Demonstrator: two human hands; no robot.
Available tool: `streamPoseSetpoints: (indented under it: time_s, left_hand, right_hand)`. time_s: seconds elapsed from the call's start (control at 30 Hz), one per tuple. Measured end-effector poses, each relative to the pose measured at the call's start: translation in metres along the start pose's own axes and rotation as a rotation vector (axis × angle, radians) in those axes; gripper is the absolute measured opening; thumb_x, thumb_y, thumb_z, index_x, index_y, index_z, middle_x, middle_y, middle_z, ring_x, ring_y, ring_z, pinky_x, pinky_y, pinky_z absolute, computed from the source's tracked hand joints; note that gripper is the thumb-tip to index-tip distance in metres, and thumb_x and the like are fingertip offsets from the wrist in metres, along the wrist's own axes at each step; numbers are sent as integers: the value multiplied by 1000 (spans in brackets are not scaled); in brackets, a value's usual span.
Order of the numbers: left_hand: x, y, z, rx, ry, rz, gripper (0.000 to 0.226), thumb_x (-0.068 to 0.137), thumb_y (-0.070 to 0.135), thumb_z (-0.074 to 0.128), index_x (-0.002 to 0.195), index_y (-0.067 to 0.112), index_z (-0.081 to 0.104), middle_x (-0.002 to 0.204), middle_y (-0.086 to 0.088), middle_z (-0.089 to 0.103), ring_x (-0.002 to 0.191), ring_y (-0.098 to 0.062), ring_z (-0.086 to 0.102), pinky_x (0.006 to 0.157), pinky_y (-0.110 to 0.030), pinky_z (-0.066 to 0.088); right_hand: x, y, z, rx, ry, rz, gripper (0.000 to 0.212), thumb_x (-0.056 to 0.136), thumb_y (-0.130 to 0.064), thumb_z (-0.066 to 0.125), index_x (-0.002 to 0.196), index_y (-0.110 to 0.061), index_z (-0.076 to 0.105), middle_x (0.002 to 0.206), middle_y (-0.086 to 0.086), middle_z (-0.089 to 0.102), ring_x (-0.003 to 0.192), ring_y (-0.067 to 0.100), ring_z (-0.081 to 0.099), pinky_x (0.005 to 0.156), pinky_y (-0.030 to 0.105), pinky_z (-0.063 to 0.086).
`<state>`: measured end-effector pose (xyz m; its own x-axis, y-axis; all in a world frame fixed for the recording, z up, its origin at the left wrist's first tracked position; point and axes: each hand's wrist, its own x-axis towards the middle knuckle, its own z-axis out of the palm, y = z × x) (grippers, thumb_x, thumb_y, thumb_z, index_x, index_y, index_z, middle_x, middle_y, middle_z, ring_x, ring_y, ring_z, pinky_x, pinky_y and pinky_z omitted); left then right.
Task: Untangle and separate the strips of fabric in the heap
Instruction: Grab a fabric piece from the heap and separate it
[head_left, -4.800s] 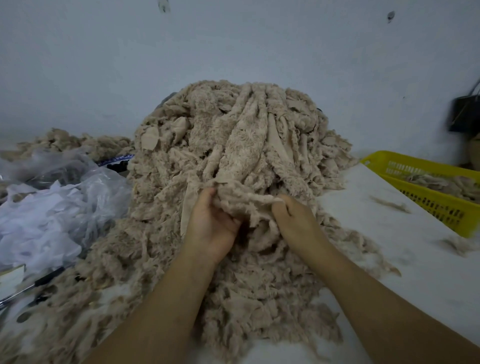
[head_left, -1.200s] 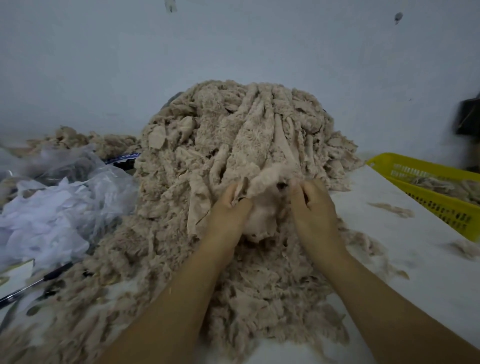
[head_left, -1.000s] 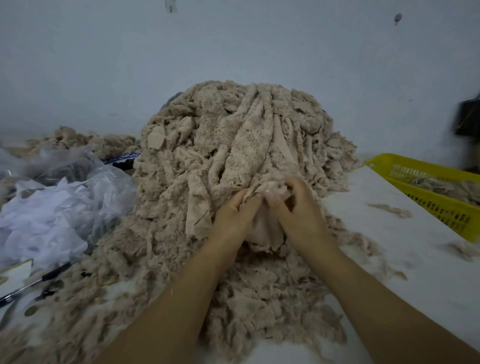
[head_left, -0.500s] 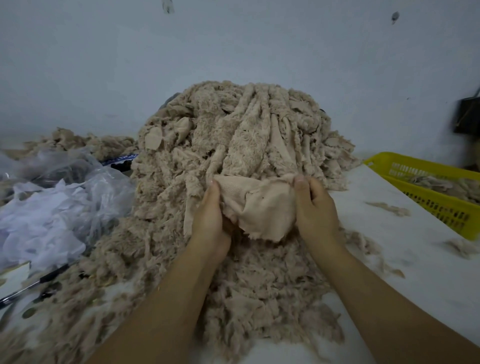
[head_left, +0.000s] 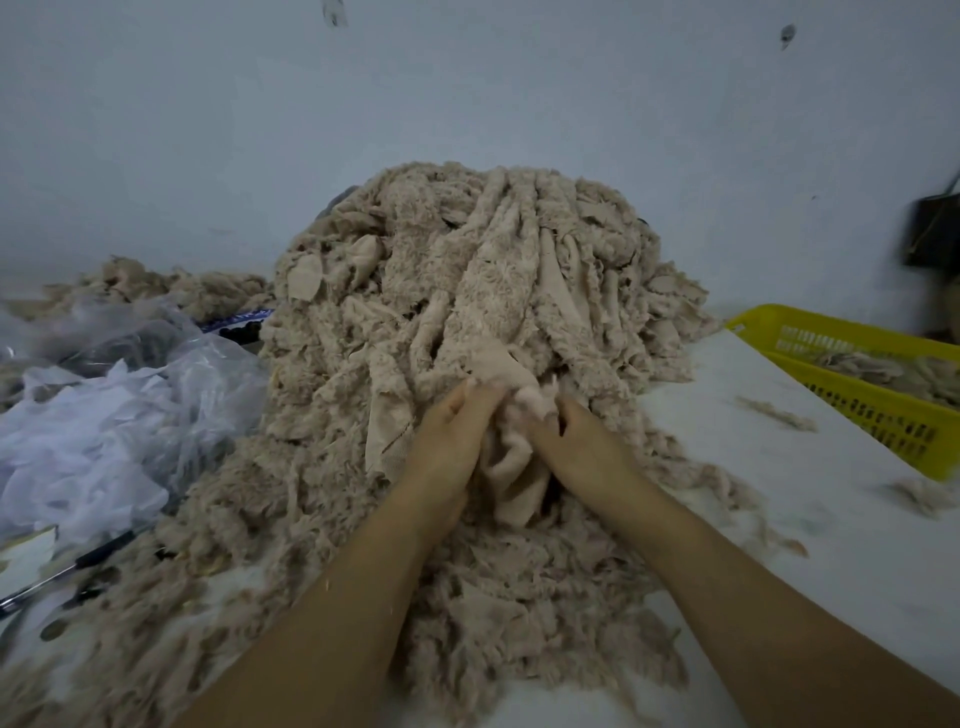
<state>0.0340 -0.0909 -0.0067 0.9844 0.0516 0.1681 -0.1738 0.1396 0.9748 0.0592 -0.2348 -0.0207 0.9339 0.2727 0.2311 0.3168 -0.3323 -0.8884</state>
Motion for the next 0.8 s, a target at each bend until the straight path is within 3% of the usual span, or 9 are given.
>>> streamPoseSetpoints:
  time_s: [0.07, 0.13, 0.23, 0.3, 0.4, 0.53, 0.6, 0.67, 0.8]
  left_hand:
    - [-6, 4, 1, 171, -22, 75, 29, 85, 57, 49, 85, 47, 76, 104, 20, 73, 103, 1, 65, 88, -16, 51]
    - [-8, 7, 1, 302, 23, 231, 29, 88, 60, 41, 82, 60, 69, 99, 34, 66, 97, 18, 58, 80, -2, 44]
    - [0, 6, -11, 523, 374, 474, 25, 96, 47, 41, 103, 40, 64, 110, 13, 57, 101, 10, 52, 84, -4, 41]
    - [8, 6, -23, 450, 646, 411, 22, 99, 33, 48, 118, 25, 57, 124, -2, 49, 112, -7, 51, 94, -25, 48]
    - [14, 1, -36, 404, 823, 230, 39, 98, 27, 53, 133, 12, 46, 137, -10, 38, 126, -28, 43, 103, -47, 44]
    - [14, -8, -38, 465, 673, -69, 48, 100, 30, 50, 141, 4, 46, 128, -19, 56, 107, -31, 58, 85, -45, 53]
    - [10, -8, -33, 577, 571, 47, 32, 102, 34, 49, 112, 6, 60, 99, -15, 63, 87, -28, 61, 71, -41, 50]
    - [2, -3, -21, 680, 444, 265, 28, 101, 37, 51, 81, 17, 51, 70, 1, 51, 62, -10, 49, 57, -31, 38]
    - [-8, -4, 10, 932, -25, 433, 19, 96, 31, 49, 100, 17, 61, 80, -1, 67, 70, -16, 61, 64, -36, 50]
  right_hand:
    - [1, 6, 4, -65, -29, -19, 15, 92, -51, 56, 97, -38, 60, 83, -19, 67, 75, -4, 62, 59, 7, 43]
    - [3, 3, 2, 5, 102, -49, 17, 100, -39, 49, 94, -36, 64, 79, -14, 70, 80, -2, 65, 71, 14, 48]
    - [9, -8, -27, 733, 558, -6, 27, 103, -41, 43, 104, -26, 65, 88, -9, 75, 88, 13, 70, 70, 29, 54]
    - [9, -6, -45, 1229, 642, 6, 49, 96, -55, 49, 122, -14, 56, 111, 5, 71, 89, 21, 73, 66, 29, 58]
    - [7, 2, -38, 1157, 521, 218, 71, 92, -63, 47, 126, -1, 49, 113, 15, 63, 76, 20, 73, 59, 27, 58]
    - [8, -1, -9, 576, 343, 157, 44, 98, -52, 47, 100, -12, 68, 77, 2, 71, 62, 14, 68, 60, 28, 55]
    - [6, 1, -1, 418, 243, 70, 40, 96, -52, 51, 89, -19, 72, 70, 0, 72, 62, 14, 68, 57, 24, 53]
    - [2, 2, 4, 388, 133, 23, 41, 91, -60, 54, 85, -24, 74, 75, -1, 74, 70, 16, 70, 61, 22, 54]
    - [2, -1, 5, 477, 6, 24, 53, 79, -72, 58, 93, -24, 77, 91, -1, 75, 93, 13, 70, 85, 25, 53]
